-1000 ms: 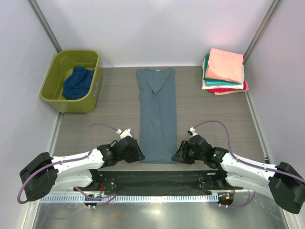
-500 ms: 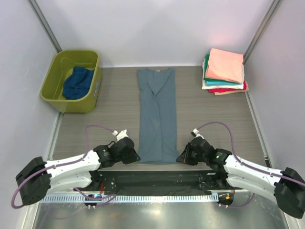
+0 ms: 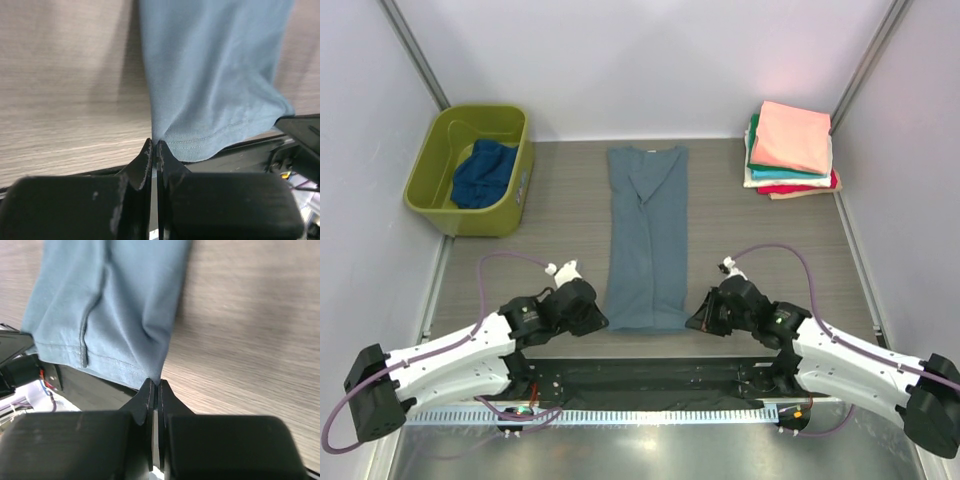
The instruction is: Fold and stack the t-shirts
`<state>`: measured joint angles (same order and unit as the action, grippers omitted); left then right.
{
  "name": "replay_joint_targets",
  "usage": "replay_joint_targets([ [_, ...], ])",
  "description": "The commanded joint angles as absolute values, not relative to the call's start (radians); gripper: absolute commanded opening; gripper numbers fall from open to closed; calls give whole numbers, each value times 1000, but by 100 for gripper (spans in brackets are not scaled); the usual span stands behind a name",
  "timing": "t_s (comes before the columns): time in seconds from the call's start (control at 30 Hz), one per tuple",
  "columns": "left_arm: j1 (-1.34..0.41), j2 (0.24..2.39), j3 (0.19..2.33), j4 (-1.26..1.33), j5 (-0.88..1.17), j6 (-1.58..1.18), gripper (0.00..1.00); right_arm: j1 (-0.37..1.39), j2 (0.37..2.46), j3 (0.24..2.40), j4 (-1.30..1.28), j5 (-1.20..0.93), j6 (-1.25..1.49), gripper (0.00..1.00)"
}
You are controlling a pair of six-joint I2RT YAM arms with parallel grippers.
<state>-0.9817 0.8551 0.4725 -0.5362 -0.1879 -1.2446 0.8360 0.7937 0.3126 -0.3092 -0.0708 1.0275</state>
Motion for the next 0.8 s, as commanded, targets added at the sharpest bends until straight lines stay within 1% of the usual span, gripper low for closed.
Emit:
replay_joint_targets([
  [0.0, -980, 888, 609, -666, -316, -1181, 0, 835, 824, 443, -360, -5, 959, 1],
  [0.07, -968, 923, 705, -704, -363, -1149, 0, 835, 850, 489, -359, 44, 937, 1],
  [0.17, -924, 1015, 846, -736, -364, -1072, 0, 833, 926, 603, -362, 96, 875, 1],
  [0.33, -758, 1187, 1029, -724, -316, -915, 0, 758, 1052, 816, -371, 163, 747, 1],
  [0.4, -712, 1245, 1126, -710, -307, -870, 0, 721, 1133, 901, -373, 172, 666, 1],
  [0.43, -668, 1314, 1164, -719, -307, -832, 0, 681, 1161, 931, -373, 170, 640, 1],
  [0.47, -643, 1347, 1240, -727, -301, -815, 0, 660, 1222, 983, -371, 166, 597, 1],
  [0.53, -588, 1446, 1302, -727, -273, -772, 0, 611, 1276, 1031, -371, 147, 549, 1],
  [0.57, -572, 1474, 1357, -724, -256, -758, 0, 597, 1335, 1072, -365, 144, 537, 1],
  [0.77, -483, 1698, 1508, -692, -209, -700, 0, 511, 1505, 1198, -335, 111, 488, 1],
])
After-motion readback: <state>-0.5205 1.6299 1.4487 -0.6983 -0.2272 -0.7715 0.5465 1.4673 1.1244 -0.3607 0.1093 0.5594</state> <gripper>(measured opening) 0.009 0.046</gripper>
